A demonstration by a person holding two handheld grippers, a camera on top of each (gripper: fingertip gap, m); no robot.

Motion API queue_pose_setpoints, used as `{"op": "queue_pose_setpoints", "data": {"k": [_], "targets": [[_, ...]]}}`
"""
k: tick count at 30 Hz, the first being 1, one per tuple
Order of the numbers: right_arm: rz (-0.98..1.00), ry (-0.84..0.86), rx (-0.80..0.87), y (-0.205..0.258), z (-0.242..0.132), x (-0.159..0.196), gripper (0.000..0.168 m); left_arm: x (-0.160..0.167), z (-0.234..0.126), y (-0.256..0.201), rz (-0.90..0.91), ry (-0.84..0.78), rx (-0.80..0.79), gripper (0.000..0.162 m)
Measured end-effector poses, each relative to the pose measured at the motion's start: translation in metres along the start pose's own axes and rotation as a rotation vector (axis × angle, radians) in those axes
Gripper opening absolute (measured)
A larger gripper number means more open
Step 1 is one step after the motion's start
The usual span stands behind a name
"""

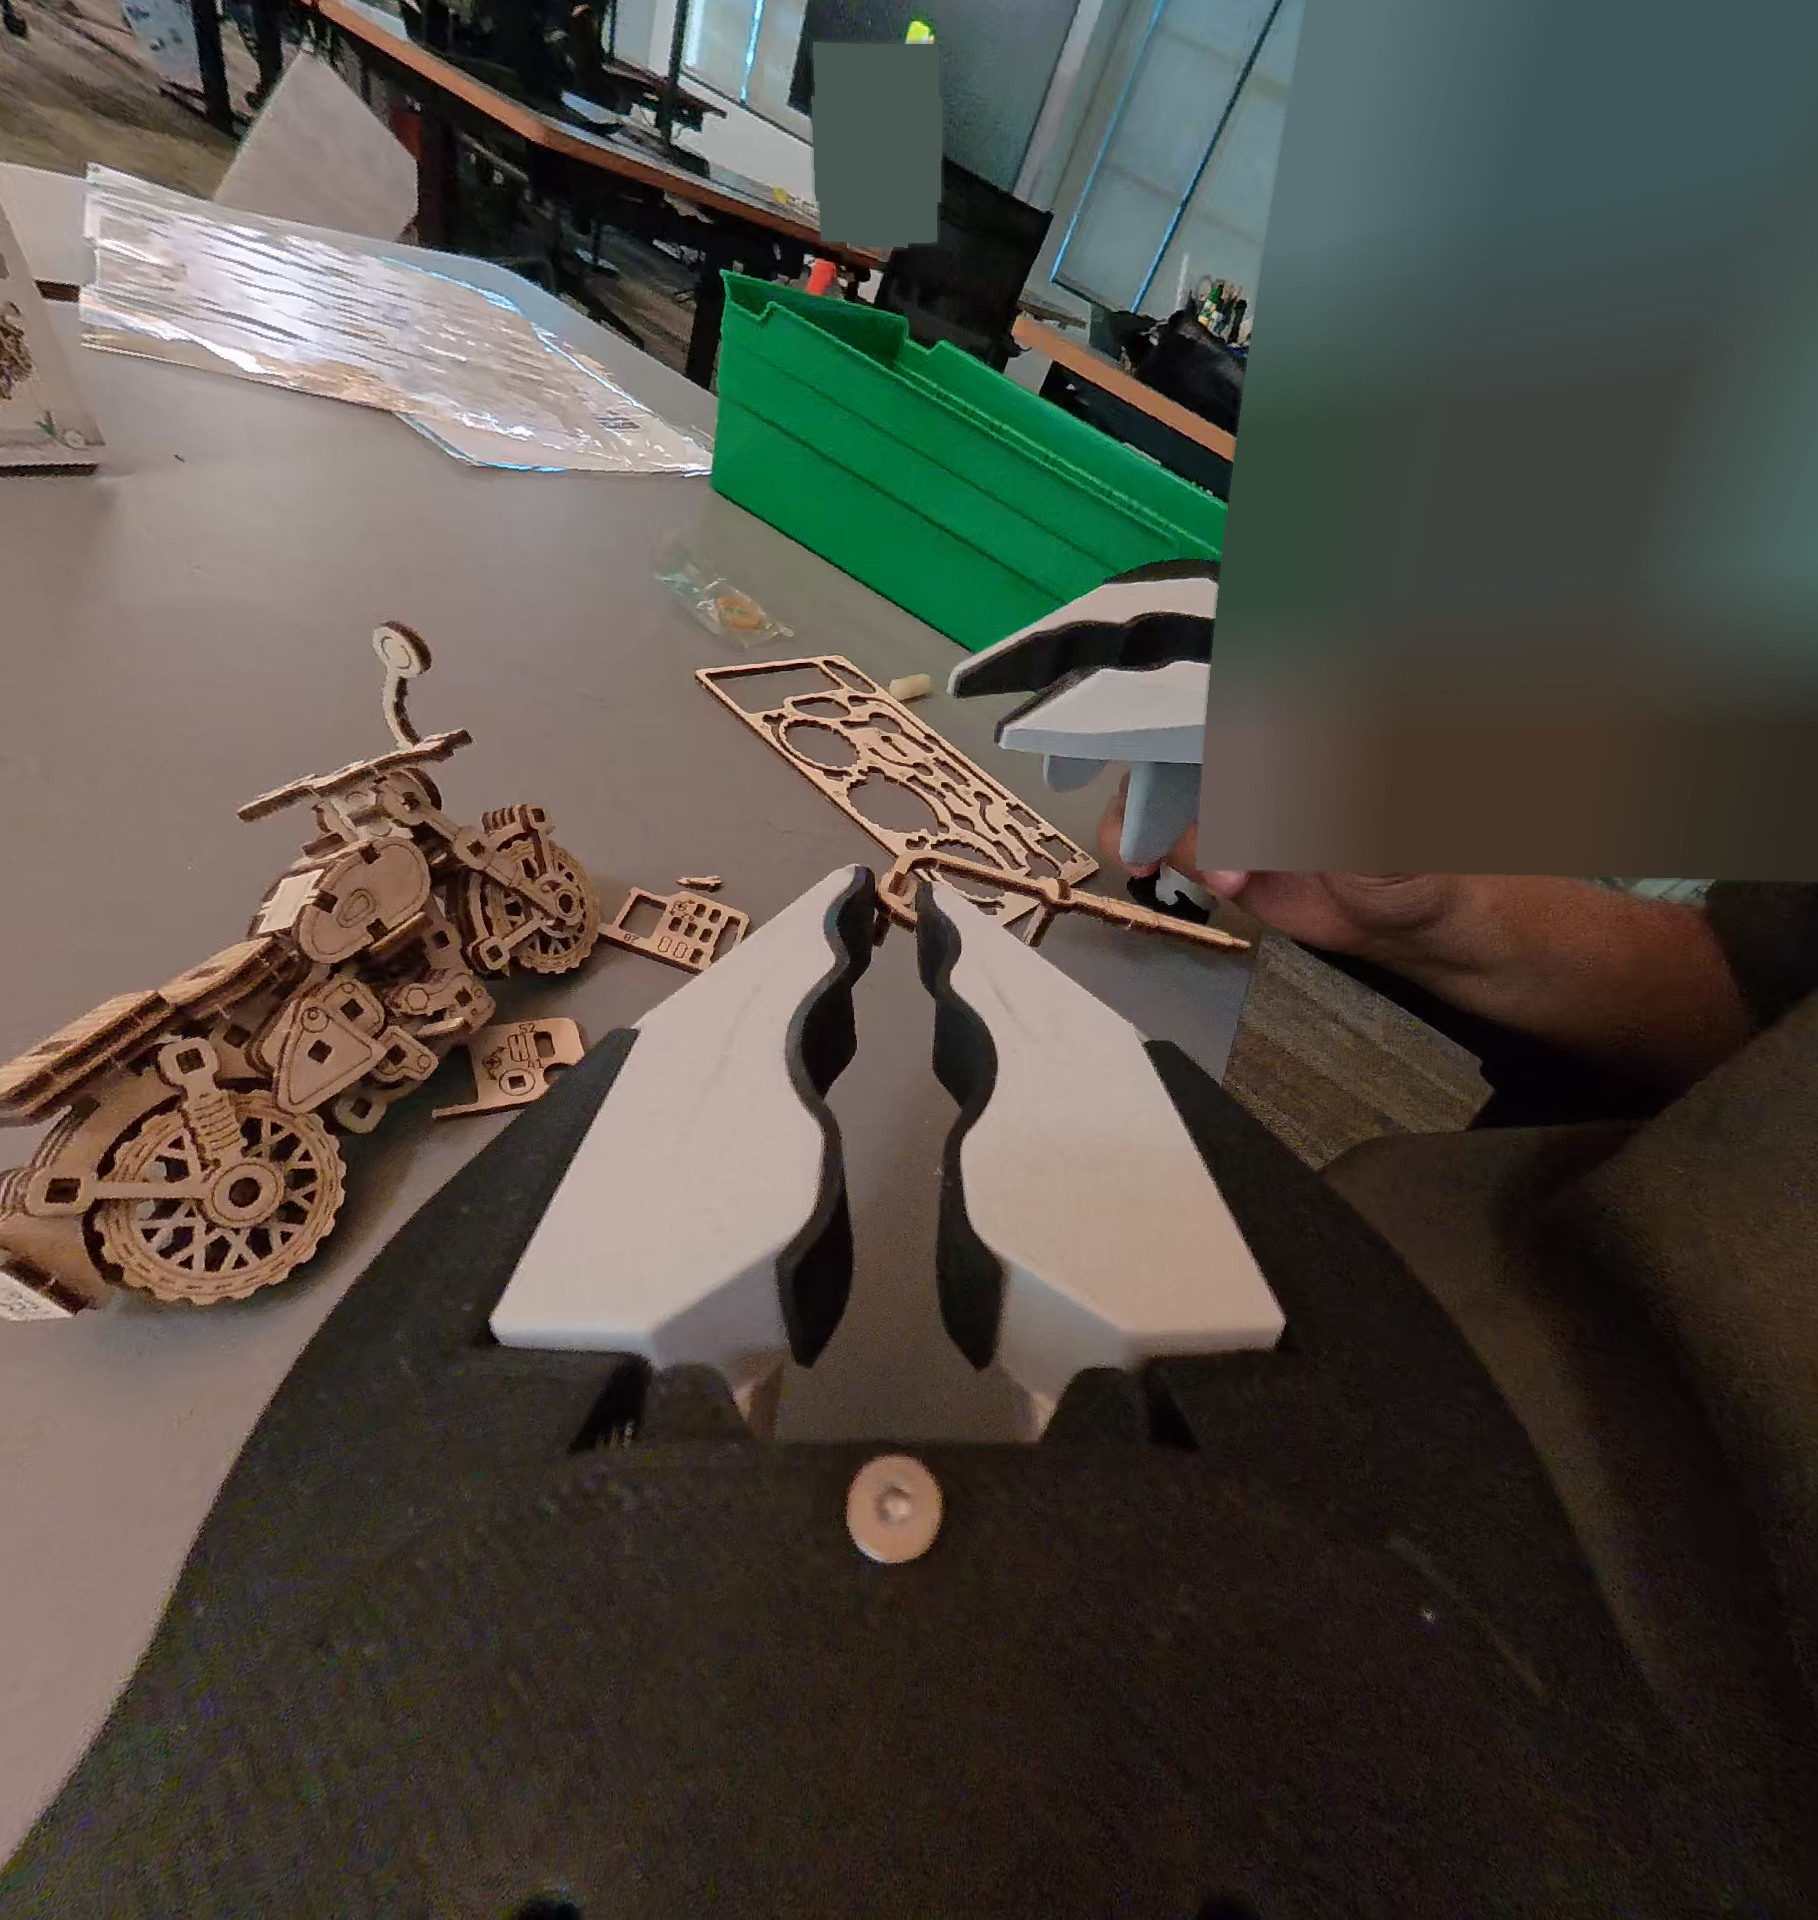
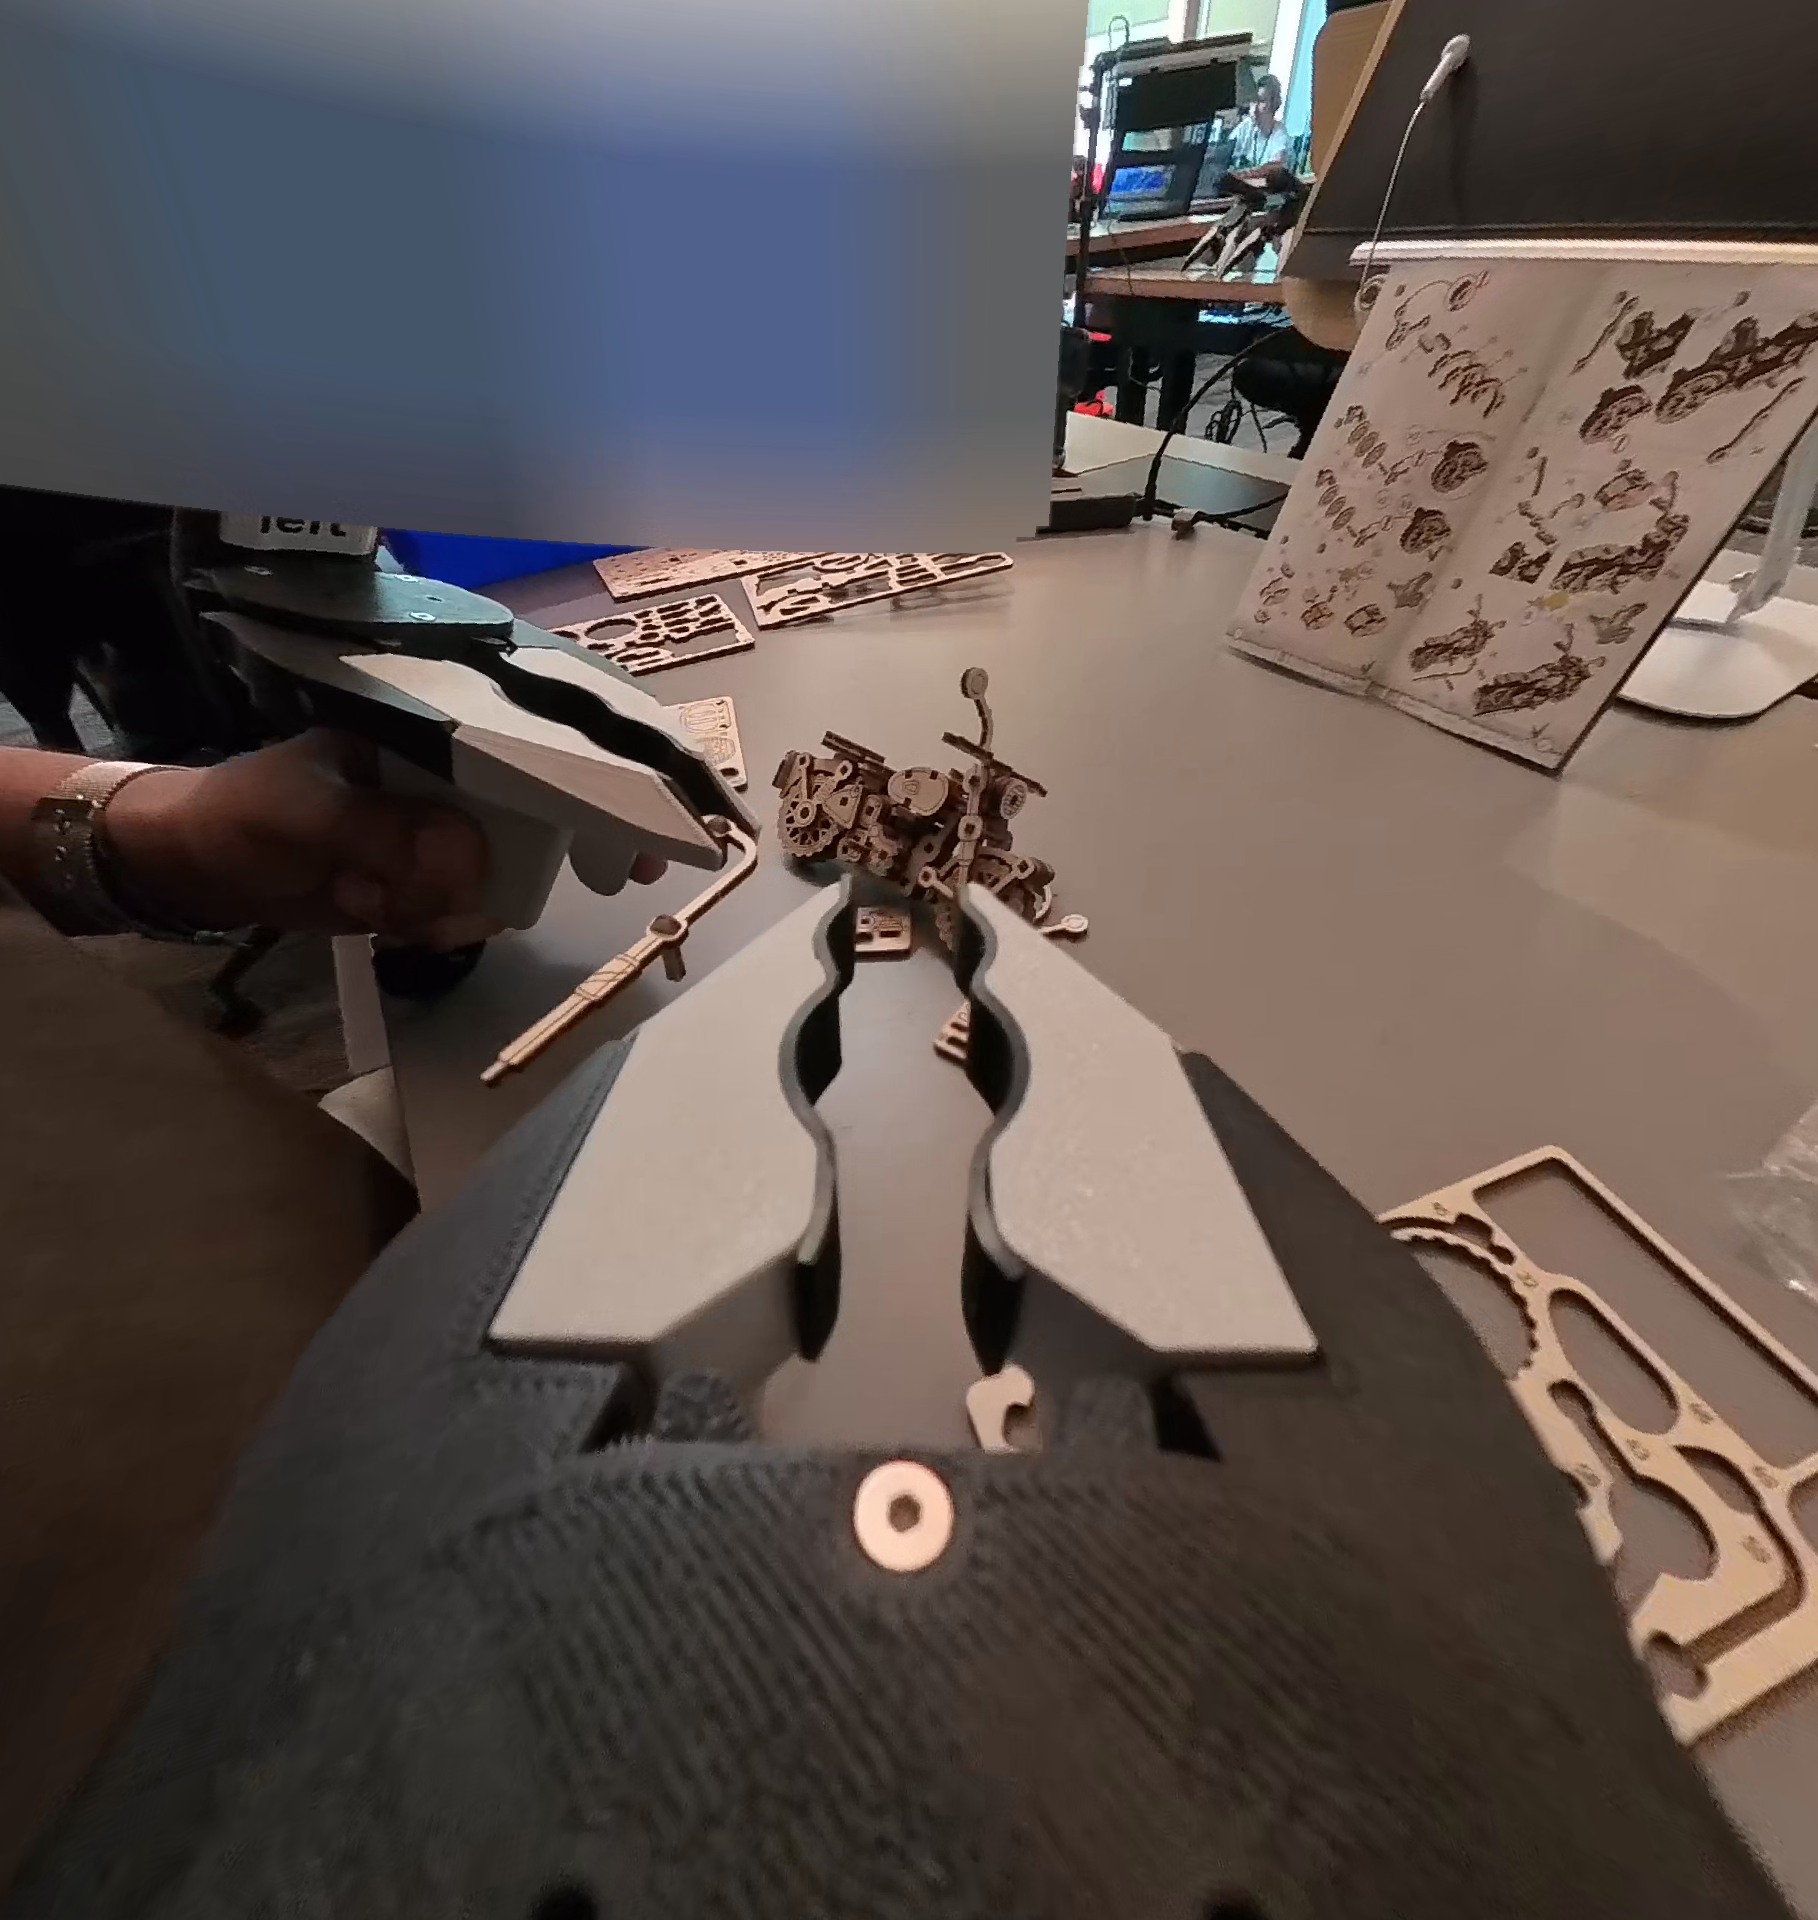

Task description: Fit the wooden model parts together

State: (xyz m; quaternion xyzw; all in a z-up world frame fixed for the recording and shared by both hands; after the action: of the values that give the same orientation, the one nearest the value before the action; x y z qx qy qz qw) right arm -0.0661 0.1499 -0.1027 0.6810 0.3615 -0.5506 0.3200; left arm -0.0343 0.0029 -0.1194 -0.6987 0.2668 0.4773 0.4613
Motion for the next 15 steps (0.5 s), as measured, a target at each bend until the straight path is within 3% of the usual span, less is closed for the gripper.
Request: {"op": "queue_pose_setpoints", "data": {"k": [15], "targets": [[0.036, 0.024, -0.039, 0.0001, 0.0013, 0.0035, 0.012, -0.0009, -0.0015, 0.0037, -0.060, -0.020, 0.013, 0.005]]}}
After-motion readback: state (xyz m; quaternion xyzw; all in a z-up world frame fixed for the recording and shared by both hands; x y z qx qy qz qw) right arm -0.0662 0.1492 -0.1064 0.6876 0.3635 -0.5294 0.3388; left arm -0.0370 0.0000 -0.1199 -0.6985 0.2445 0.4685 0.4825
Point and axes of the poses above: each gripper's, where its closed fingertips meet, z out along the fingers, x out of its underside, y = z × x across the jaws, the point moved 6 cm from there along -z, back along the fingers, and after that the axes turned 8 degrees about x, right-handed, at the moved point
